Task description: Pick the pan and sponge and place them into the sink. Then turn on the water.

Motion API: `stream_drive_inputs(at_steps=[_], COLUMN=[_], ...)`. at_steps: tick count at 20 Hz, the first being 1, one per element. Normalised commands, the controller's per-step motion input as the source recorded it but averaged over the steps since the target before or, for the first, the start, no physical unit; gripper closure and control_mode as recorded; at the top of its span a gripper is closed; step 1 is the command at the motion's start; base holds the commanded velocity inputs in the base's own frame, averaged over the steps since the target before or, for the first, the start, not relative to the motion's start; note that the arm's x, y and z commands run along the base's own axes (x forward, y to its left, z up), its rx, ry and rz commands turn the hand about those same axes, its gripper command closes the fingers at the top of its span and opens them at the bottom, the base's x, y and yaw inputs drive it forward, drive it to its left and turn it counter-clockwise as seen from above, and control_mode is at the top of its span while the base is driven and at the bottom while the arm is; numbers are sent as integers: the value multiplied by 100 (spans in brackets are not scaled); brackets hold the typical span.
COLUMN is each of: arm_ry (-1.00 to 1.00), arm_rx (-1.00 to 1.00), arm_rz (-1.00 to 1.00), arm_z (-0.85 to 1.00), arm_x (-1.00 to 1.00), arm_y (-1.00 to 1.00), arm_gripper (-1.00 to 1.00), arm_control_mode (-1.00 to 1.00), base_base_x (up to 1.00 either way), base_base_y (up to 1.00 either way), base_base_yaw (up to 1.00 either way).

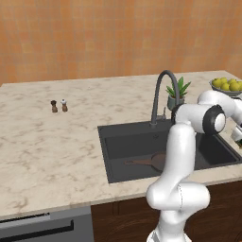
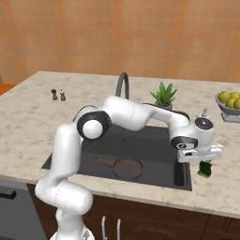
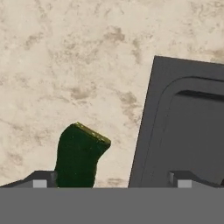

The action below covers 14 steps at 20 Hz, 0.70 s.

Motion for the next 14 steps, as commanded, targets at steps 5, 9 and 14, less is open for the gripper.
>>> stream_drive_inputs(at_steps=[5, 9, 14], arm_ry=[1, 5, 7], arm_rx=[7, -2, -5], arm_rz=[0, -6, -12], arm_z=[-17, -40, -52], arm_x=[30, 22, 25], arm_y=[-36, 11, 27], arm_gripper=[-100, -100, -100], arm_control_mode=[-100, -100, -100], base_base_x=[0, 0, 0], base_base_y=[0, 0, 0], base_base_yaw=[0, 0, 0])
